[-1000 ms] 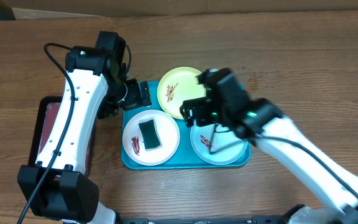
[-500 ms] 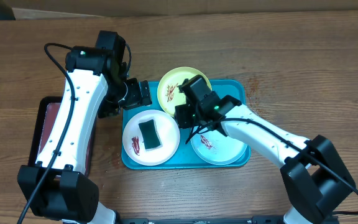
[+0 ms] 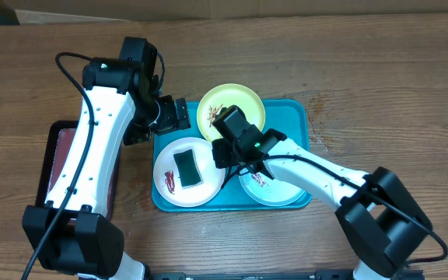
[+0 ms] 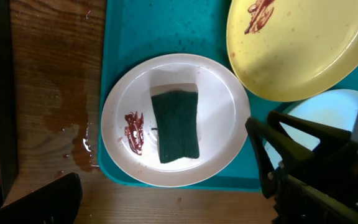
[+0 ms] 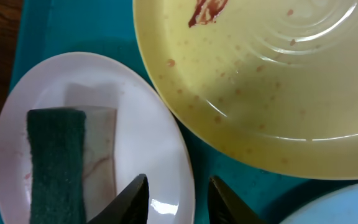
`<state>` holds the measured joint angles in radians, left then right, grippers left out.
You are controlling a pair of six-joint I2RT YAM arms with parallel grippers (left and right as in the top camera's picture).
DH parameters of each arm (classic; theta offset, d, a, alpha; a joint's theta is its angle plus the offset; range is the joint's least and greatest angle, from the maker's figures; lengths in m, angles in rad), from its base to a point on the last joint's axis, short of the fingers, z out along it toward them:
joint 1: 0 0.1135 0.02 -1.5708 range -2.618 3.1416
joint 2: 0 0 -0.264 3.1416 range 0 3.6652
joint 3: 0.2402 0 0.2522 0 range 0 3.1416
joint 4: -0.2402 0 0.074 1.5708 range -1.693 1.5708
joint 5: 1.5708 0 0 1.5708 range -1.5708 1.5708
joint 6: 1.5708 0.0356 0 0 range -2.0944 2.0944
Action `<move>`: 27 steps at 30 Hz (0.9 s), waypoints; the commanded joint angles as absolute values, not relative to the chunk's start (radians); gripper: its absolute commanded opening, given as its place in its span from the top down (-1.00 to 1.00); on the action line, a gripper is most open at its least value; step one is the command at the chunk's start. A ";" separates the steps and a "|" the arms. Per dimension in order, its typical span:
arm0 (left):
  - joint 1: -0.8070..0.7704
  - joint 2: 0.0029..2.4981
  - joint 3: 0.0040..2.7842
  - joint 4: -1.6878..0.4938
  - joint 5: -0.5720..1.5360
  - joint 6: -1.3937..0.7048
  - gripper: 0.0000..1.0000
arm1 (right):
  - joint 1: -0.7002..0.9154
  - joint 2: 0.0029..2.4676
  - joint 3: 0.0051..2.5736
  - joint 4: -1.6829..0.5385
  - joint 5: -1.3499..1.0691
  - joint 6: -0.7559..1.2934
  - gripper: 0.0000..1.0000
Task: Clean dirty plates on tray and stack at the side
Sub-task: 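Grasp the sponge again with the left gripper and scrub the white plate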
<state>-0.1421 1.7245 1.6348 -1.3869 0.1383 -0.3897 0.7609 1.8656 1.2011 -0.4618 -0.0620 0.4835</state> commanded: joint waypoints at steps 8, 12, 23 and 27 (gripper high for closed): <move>-0.146 1.739 1.638 -1.383 0.137 -0.396 -0.94 | 0.767 1.955 1.191 -0.448 -0.053 0.498 0.31; -0.146 1.739 1.638 -1.392 0.116 -0.366 -0.90 | 0.767 1.955 1.191 -0.456 -0.054 0.498 0.39; -0.146 1.739 1.490 -1.404 0.146 -0.300 -1.00 | 0.767 1.955 1.191 -0.466 -0.054 0.498 0.80; -0.146 1.739 1.361 -1.316 0.262 -0.242 -0.91 | 0.767 1.955 1.191 -0.465 -0.054 0.498 0.80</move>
<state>-0.1425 1.7306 1.4322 -1.3464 0.1730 -0.3019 0.7620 1.9537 1.2003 -0.4656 -0.0635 0.4973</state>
